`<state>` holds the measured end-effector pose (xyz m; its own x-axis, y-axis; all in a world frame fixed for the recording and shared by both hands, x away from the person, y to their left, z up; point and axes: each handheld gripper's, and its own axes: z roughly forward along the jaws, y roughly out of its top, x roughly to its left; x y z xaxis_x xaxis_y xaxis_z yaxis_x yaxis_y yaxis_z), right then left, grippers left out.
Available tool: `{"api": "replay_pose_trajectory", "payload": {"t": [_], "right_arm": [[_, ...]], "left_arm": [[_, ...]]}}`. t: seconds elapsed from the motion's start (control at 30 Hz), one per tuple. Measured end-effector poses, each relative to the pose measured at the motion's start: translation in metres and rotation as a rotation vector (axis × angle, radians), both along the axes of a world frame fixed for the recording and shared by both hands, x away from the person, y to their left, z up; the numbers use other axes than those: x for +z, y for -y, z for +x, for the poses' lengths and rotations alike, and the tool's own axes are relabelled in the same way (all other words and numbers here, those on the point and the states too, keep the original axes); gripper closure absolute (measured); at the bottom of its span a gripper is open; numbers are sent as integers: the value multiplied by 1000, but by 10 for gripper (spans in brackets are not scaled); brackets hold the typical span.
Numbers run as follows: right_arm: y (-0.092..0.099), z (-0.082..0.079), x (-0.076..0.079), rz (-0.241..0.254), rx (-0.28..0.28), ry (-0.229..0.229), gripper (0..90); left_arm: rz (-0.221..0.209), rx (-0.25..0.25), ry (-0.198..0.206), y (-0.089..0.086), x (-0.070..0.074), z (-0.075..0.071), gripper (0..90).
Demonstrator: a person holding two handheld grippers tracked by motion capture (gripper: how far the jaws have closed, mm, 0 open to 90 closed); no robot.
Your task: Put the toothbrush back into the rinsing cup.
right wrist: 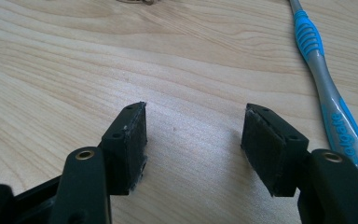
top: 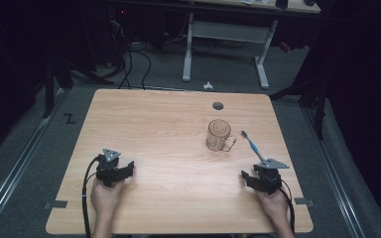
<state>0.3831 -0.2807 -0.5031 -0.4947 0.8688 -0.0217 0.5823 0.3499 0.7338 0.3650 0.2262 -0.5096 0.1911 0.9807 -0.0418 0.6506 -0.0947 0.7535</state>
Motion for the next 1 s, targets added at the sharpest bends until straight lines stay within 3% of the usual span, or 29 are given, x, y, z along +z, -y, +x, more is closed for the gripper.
{"api": "replay_pose_trajectory", "payload": {"t": [0.57, 1.0], "right_arm": [[0, 0, 0, 1, 4, -1, 409], [-1, -1, 0, 1, -9, 4, 462]], "left_arm": [[-12, 0, 0, -1, 0, 0, 312], [-25, 1, 1, -3, 0, 0, 310]]}}
